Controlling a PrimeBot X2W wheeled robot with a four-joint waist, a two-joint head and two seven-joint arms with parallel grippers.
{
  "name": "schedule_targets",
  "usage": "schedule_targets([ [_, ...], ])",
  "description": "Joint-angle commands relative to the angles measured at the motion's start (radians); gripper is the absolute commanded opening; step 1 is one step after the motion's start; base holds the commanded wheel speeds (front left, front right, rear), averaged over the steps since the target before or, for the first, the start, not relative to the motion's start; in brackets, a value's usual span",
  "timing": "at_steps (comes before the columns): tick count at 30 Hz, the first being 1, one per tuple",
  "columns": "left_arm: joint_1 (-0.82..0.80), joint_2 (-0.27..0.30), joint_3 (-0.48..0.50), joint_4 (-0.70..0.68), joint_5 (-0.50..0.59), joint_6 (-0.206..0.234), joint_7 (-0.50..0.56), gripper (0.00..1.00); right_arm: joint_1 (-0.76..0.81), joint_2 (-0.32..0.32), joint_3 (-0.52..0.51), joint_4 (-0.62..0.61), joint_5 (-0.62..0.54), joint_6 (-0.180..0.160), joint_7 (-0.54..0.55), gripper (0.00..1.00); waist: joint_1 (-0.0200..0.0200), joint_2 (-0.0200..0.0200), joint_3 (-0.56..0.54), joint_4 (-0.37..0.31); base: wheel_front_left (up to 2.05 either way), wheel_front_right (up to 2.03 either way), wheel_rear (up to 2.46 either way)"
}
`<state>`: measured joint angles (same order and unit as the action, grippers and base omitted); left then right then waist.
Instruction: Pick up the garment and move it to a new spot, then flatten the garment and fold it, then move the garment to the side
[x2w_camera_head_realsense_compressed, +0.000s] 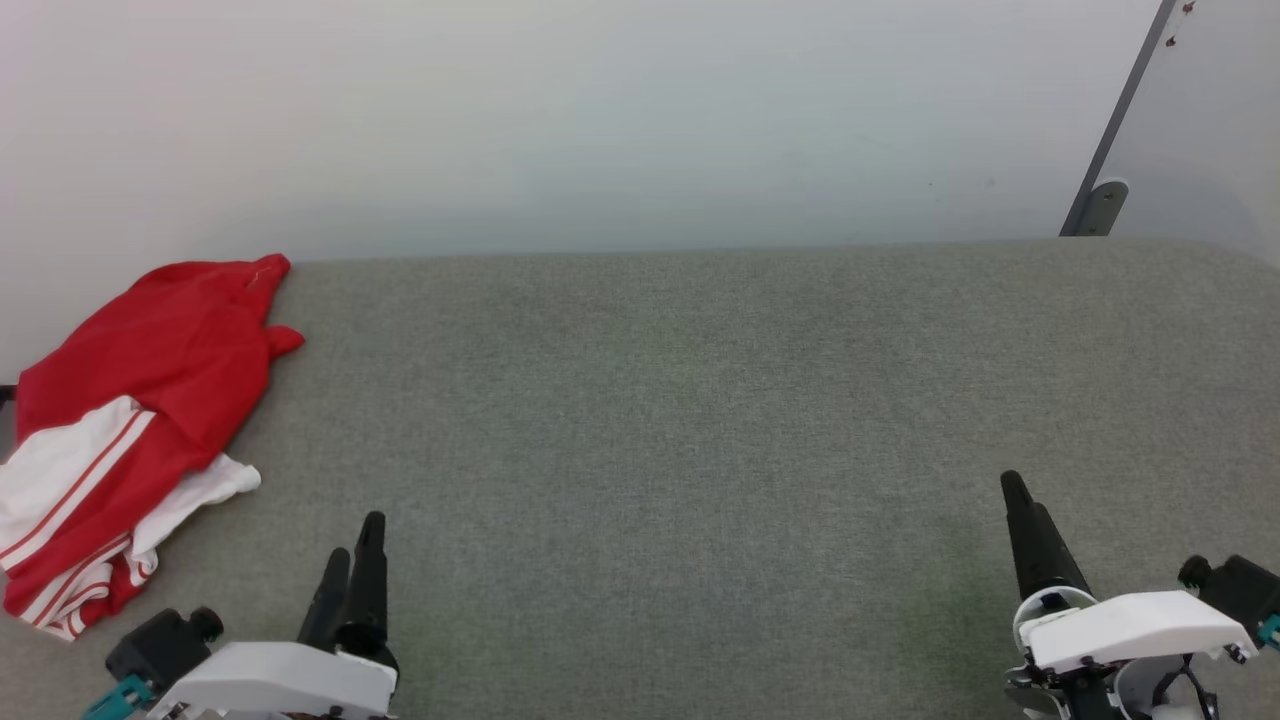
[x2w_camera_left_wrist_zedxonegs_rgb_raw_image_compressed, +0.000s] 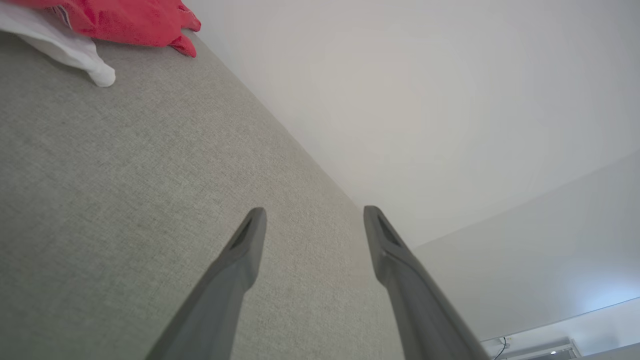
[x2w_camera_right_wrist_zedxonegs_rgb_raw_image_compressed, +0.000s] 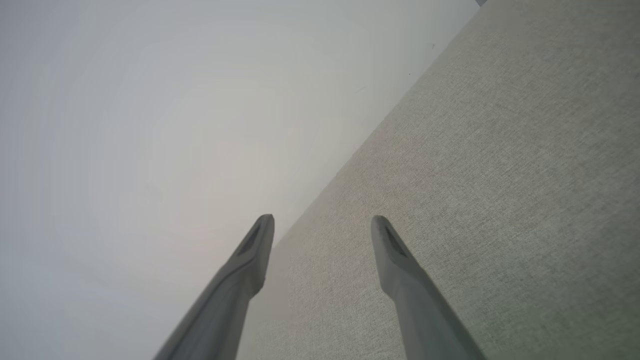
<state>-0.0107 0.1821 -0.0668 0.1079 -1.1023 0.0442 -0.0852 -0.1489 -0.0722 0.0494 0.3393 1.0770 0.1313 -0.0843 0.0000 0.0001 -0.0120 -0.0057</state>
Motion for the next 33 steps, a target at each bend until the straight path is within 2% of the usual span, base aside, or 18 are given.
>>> schedule_targets([
  [1,-0.01,0.011,-0.005,-0.016,0.035,0.007,-0.009,1.0,-0.026,-0.007,0.008,-0.004,-0.043,0.0,-0.008,1.0,0.0,-0.0001,-0.001,0.001,0.0,0.0,0.0],
  [11,0.001,0.029,-0.015,-0.025,0.237,0.027,-0.039,1.0,-0.04,-0.005,0.006,0.028,-0.253,0.0,-0.016,1.0,0.0,-0.0001,-0.01,0.005,0.0,0.0,0.0],
  [20,0.019,0.029,0.006,-0.029,0.373,0.015,-0.063,1.0,-0.046,0.002,-0.012,0.044,-0.414,-0.001,-0.026,1.0,0.0,-0.0001,-0.022,0.006,0.0,0.0,0.0],
  [33,0.05,0.021,0.035,-0.047,0.542,-0.004,-0.096,1.0,-0.04,0.009,-0.018,0.052,-0.557,-0.001,-0.043,1.0,0.0,-0.0001,-0.041,0.009,0.0,0.0,0.0],
])
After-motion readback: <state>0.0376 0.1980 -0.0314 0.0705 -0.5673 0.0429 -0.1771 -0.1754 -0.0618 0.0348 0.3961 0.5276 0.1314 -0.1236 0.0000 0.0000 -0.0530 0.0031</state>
